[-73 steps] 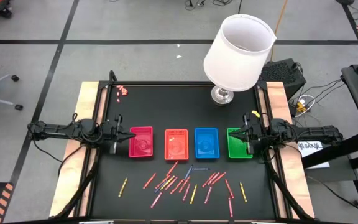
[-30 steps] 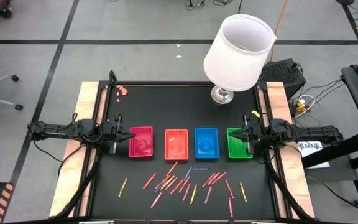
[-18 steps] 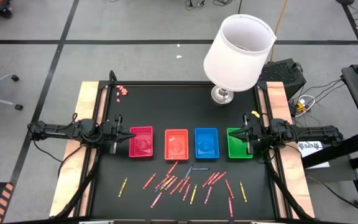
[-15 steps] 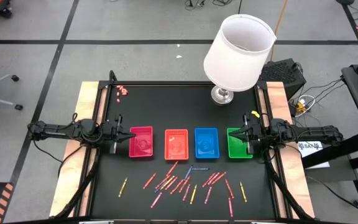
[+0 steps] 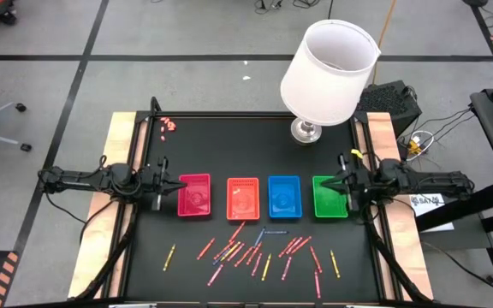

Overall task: Sort crayons
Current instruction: Put the orange crayon into the green bin

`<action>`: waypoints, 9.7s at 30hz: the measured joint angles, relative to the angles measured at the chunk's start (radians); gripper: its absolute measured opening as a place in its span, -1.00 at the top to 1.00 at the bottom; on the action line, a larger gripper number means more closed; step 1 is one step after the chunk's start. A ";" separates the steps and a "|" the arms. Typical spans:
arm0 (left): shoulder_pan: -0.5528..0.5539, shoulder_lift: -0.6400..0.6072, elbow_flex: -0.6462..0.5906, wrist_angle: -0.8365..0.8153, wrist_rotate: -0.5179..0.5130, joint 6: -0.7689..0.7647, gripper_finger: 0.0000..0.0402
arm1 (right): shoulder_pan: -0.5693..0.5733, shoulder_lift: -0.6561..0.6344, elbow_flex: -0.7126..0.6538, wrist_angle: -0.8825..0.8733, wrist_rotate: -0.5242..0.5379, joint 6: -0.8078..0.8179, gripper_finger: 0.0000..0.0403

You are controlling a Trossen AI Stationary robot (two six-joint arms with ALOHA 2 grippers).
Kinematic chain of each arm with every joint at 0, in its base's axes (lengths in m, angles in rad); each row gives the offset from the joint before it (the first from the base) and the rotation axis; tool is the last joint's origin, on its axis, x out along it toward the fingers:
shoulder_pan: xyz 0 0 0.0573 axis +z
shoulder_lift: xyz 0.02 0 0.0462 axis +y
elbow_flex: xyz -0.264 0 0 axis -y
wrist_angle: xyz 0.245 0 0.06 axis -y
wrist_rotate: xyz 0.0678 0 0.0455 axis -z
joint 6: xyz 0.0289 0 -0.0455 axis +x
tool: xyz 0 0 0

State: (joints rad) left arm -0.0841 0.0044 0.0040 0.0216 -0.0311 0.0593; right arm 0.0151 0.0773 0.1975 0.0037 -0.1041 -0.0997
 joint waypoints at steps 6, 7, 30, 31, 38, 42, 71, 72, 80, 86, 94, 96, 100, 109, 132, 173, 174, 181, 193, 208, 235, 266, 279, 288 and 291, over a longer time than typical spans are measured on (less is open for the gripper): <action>0.000 0.000 0.000 0.000 -0.001 0.000 0.97 | 0.000 0.105 0.175 -0.118 0.048 0.069 1.00; 0.000 0.000 0.000 0.000 -0.002 0.000 0.97 | 0.000 0.127 0.209 -0.138 0.068 0.077 1.00; 0.000 0.000 0.000 0.000 -0.003 0.000 0.97 | 0.000 0.580 0.845 -0.560 0.182 0.145 1.00; 0.000 0.000 0.000 0.000 -0.003 0.000 0.97 | 0.000 0.590 0.856 -0.572 0.182 0.145 1.00; 0.000 0.000 0.000 -0.002 -0.005 0.000 0.97 | 0.000 0.631 0.863 -0.618 0.182 0.152 1.00; 0.000 0.000 0.000 -0.002 -0.006 0.000 0.97 | 0.000 0.658 0.863 -0.673 0.182 0.164 1.00; 0.000 0.302 0.516 -0.116 -0.116 0.012 0.97 | 0.000 0.718 0.608 -0.548 0.184 0.159 1.00; 0.000 0.341 0.560 -0.146 -0.116 0.026 0.97 | 0.000 0.718 0.593 -0.524 0.184 0.159 1.00; 0.000 0.642 0.868 -0.333 -0.116 0.022 0.97 | 0.000 0.718 0.460 -0.307 0.184 0.160 1.00; -0.008 0.807 0.962 -0.381 -0.079 -0.034 0.97 | 0.000 0.719 0.382 -0.225 0.183 0.189 1.00; -0.101 0.939 0.954 -0.375 -0.062 -0.081 0.97 | 0.026 0.720 0.305 -0.145 0.192 0.237 1.00; -0.123 0.974 0.954 -0.365 -0.082 -0.080 0.97 | 0.044 0.720 0.304 -0.124 0.212 0.238 1.00; -0.158 1.054 0.953 -0.343 -0.107 -0.081 0.97 | 0.088 0.720 0.304 -0.121 0.240 0.245 1.00; -0.210 1.168 0.953 -0.375 -0.197 -0.274 0.97 | 0.257 0.721 0.304 -0.109 0.416 0.370 1.00; -0.595 1.340 0.953 -0.393 -0.373 -0.978 0.97 | 0.676 1.130 0.303 0.427 0.655 0.205 1.00; -0.642 1.614 0.969 -0.494 -0.245 -1.520 0.29 | 0.718 1.250 0.304 0.643 0.654 0.156 1.00; -0.642 1.614 0.969 -0.494 -0.245 -1.524 0.27 | 0.718 1.250 0.304 0.643 0.654 0.156 1.00; -0.643 1.614 0.969 -0.516 -0.280 -1.546 0.25 | 0.718 1.250 0.304 0.636 0.654 0.156 1.00; -0.649 1.704 0.970 -0.522 -0.293 -1.543 0.25 | 0.718 1.250 0.304 0.629 0.654 0.140 1.00; -0.652 1.793 0.973 -0.488 -0.281 -1.483 0.30 | 0.718 1.250 0.304 0.604 0.654 0.136 1.00; -0.649 1.670 0.967 -0.558 -0.237 -1.448 0.94 | 0.718 1.250 0.304 0.593 0.654 0.136 1.00; -0.647 1.554 0.969 0.109 -0.806 -0.330 0.94 | 0.625 1.276 0.304 0.619 0.654 0.149 1.00; -0.544 1.562 0.969 0.408 -0.683 -0.091 0.93 | 0.577 1.457 0.304 1.039 0.596 0.008 1.00; -0.495 1.641 0.970 0.533 -0.573 -0.106 0.93 | 0.578 1.464 0.322 1.070 0.594 0.026 0.94; -0.491 1.673 0.970 0.596 -0.549 -0.101 0.93 | 0.582 1.464 0.344 1.068 0.595 0.030 0.80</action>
State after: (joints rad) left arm -0.5747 1.6777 0.9737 0.6178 -0.5801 -0.0421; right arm 0.5968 1.5417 0.5411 1.0715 0.4913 -0.0696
